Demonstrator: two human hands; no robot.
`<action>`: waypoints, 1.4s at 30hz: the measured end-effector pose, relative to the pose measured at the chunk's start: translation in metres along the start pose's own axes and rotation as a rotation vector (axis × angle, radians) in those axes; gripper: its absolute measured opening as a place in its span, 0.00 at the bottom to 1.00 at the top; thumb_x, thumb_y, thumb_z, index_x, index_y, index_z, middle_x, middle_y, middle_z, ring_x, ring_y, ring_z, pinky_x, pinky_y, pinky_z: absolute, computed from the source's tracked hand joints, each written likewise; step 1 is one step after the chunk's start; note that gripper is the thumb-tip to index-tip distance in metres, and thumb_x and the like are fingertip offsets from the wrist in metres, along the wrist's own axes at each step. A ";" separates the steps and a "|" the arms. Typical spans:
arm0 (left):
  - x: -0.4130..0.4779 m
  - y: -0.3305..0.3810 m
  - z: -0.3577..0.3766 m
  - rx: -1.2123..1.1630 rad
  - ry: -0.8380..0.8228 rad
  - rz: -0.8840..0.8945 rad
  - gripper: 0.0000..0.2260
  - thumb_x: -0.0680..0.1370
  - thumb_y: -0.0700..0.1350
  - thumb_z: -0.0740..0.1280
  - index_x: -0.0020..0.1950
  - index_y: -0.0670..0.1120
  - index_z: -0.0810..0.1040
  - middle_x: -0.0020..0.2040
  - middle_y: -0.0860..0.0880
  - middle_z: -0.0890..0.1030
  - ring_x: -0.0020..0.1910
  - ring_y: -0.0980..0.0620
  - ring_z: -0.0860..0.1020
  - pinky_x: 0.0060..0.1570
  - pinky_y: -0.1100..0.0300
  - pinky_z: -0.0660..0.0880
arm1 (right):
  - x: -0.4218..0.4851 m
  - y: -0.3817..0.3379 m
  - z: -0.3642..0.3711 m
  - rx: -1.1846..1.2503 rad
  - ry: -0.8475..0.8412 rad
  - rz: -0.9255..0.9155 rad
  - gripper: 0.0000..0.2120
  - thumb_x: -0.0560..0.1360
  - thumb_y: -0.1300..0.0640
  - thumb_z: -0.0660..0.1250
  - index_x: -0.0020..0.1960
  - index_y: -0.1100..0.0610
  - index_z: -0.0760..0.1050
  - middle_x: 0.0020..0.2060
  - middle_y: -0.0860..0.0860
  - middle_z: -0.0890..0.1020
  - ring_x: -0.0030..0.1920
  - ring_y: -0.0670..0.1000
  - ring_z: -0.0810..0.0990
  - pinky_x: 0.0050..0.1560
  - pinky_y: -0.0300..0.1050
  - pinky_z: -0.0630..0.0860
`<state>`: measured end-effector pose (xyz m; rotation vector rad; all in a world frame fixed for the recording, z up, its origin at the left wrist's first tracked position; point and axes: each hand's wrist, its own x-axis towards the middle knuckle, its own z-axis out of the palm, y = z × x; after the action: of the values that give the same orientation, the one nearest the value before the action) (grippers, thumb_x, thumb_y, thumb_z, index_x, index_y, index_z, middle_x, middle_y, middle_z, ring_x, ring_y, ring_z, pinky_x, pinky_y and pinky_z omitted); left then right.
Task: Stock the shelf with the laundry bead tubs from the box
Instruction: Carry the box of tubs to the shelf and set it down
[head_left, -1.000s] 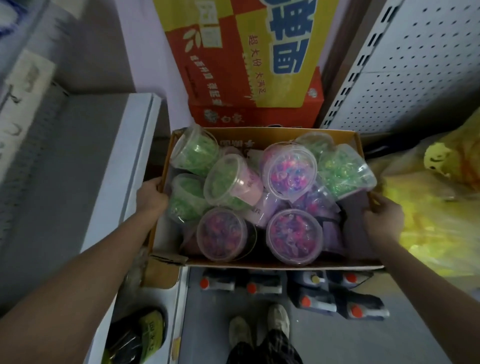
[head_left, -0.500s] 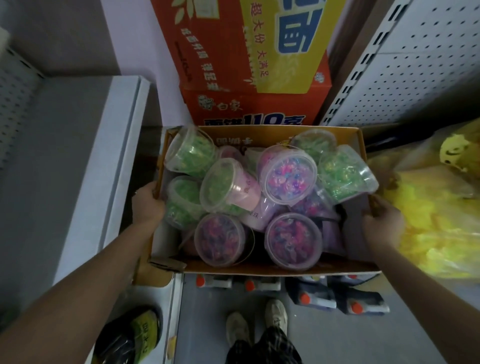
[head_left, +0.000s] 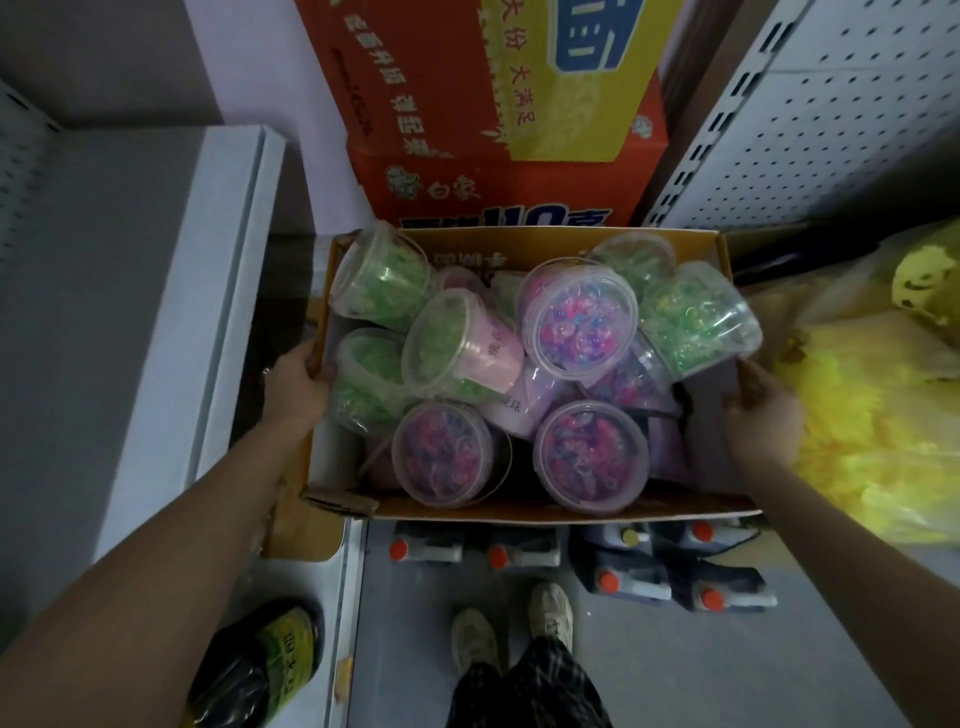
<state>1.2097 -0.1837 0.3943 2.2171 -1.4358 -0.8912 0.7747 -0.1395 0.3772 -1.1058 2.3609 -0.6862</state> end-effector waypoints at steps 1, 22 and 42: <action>0.000 0.001 0.000 0.013 -0.007 -0.008 0.14 0.79 0.41 0.63 0.64 0.41 0.74 0.55 0.39 0.80 0.55 0.40 0.77 0.51 0.55 0.71 | 0.001 0.001 0.000 -0.006 -0.015 -0.012 0.20 0.73 0.66 0.63 0.64 0.57 0.75 0.53 0.61 0.82 0.53 0.62 0.80 0.51 0.54 0.75; -0.035 0.011 -0.002 -0.047 -0.084 -0.044 0.27 0.81 0.46 0.58 0.77 0.45 0.51 0.71 0.39 0.67 0.68 0.39 0.68 0.63 0.50 0.66 | -0.011 -0.005 -0.019 -0.121 -0.168 -0.087 0.31 0.71 0.69 0.62 0.73 0.58 0.62 0.60 0.63 0.77 0.58 0.65 0.75 0.53 0.52 0.72; -0.077 0.014 -0.011 -0.081 -0.099 0.256 0.22 0.78 0.41 0.65 0.71 0.48 0.64 0.65 0.46 0.75 0.63 0.50 0.73 0.60 0.53 0.72 | -0.041 -0.029 -0.045 -0.138 -0.248 -0.086 0.30 0.73 0.68 0.62 0.73 0.56 0.61 0.61 0.63 0.76 0.59 0.64 0.74 0.54 0.53 0.71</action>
<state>1.1858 -0.1205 0.4351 1.9007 -1.6530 -0.9625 0.7895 -0.1120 0.4374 -1.2779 2.1851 -0.3918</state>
